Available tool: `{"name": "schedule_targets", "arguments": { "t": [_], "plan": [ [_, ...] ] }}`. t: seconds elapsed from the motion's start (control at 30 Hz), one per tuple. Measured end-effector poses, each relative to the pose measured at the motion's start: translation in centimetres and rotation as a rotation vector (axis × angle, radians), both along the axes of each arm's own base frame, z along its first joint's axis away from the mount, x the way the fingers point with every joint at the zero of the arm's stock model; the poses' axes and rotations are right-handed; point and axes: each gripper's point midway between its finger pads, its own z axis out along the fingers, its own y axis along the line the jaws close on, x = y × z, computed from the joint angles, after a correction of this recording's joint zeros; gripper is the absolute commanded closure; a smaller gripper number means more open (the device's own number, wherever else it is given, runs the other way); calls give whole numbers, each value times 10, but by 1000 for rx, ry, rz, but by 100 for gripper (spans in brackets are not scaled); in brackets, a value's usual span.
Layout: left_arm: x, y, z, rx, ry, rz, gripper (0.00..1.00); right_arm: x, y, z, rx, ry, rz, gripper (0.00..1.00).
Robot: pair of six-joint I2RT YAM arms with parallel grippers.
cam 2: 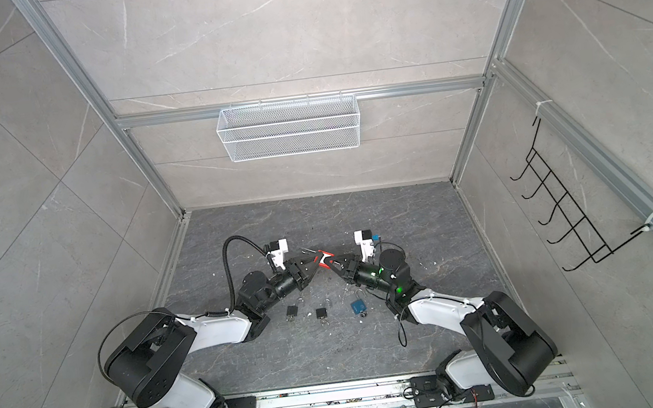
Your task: Lock with the key
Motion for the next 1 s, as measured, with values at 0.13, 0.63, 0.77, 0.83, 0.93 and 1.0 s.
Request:
{"name": "schedule_targets", "arguments": {
  "t": [0.13,0.63,0.77,0.83,0.93,1.0],
  "plan": [
    [0,2,-9,39,16,-40,29,2,-3,-1,8,8,6,100],
    [-12,68,38,395,-343,14,31,-38,-42,19,-26,116,77,100],
    [-24,67,39,445,-431,-35,34,-50,-40,19,-28,171,130,100],
    [-30,65,34,469,-453,-72,35,-54,-39,22,-17,191,154,100],
    [-37,63,29,485,-483,-122,38,-59,-39,26,-1,206,179,100],
    [-40,60,29,486,-497,-148,42,-62,-38,27,7,217,191,100]
  ]
}}
